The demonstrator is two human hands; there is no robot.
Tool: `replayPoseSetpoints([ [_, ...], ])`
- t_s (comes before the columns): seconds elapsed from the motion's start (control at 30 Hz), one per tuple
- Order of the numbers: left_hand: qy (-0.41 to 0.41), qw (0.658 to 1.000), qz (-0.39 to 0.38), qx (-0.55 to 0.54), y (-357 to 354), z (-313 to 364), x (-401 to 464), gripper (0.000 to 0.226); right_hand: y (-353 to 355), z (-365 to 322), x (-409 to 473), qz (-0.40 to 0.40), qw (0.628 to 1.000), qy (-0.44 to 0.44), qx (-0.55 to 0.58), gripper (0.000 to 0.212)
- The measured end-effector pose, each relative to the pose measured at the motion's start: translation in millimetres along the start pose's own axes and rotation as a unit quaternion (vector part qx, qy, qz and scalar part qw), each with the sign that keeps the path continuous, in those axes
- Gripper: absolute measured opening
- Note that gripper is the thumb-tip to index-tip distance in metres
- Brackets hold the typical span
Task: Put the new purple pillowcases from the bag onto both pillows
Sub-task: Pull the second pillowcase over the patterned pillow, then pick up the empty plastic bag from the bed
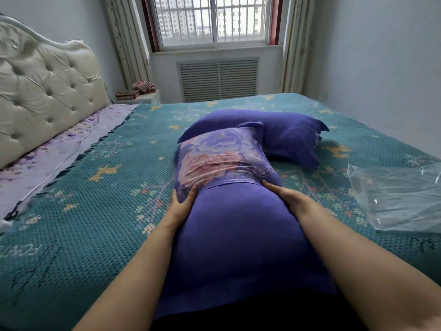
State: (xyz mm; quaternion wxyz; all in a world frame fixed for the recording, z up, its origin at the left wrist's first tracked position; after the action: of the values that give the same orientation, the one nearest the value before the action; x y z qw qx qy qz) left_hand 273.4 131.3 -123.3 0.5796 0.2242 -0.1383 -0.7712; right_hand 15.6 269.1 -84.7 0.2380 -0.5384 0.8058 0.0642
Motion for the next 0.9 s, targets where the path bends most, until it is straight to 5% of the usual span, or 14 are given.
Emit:
replayPoseSetpoints([
  [0.1,-0.045,0.994,-0.003,-0.096,1,6,-12,0.093,-22,-50,-16,0.065,0.984,0.145,-0.082,0.021],
  [0.17,-0.062,0.993,-0.029,-0.094,-9,7,-16,0.085,-44,-94,-28,0.099,0.937,0.299,-0.148,0.019],
  [0.27,-0.104,0.992,-0.053,-0.042,-17,27,-24,0.053,-95,-142,-49,0.179,0.781,0.461,-0.382,0.03],
  [0.37,-0.22,0.975,-0.015,-0.001,-19,75,-32,0.054,-133,-154,-62,0.248,0.586,0.551,-0.54,0.021],
  [0.43,-0.262,0.963,0.04,-0.054,-15,106,-40,0.049,-138,-153,-54,0.252,0.538,0.547,-0.59,0.02],
  [0.57,-0.282,0.948,0.144,-0.044,2,126,-37,0.035,-126,-144,-15,0.204,0.63,0.329,-0.673,0.042],
  [0.67,-0.253,0.956,0.149,-0.015,5,113,-20,0.033,-104,-119,13,0.188,0.673,0.305,-0.647,0.065],
  [0.77,-0.226,0.964,0.14,0.002,-2,94,-11,0.033,-57,-77,51,0.162,0.75,0.171,-0.618,0.079],
  [0.9,-0.188,0.977,0.098,0.027,-18,76,-3,0.034,-6,-23,75,0.127,0.794,0.089,-0.588,0.09],
])
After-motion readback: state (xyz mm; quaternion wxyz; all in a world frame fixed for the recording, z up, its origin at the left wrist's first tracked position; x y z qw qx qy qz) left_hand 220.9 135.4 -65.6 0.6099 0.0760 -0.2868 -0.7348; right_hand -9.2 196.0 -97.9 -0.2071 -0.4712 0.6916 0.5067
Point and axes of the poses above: each hand's wrist, its own x-axis towards the middle knuckle, its own y-axis out of the back of the hand, z = x × y, the point moved 1 cm from there along x, towards the middle knuckle, and after that the axes turned 5 degrees about x, right-handed, at the moved point
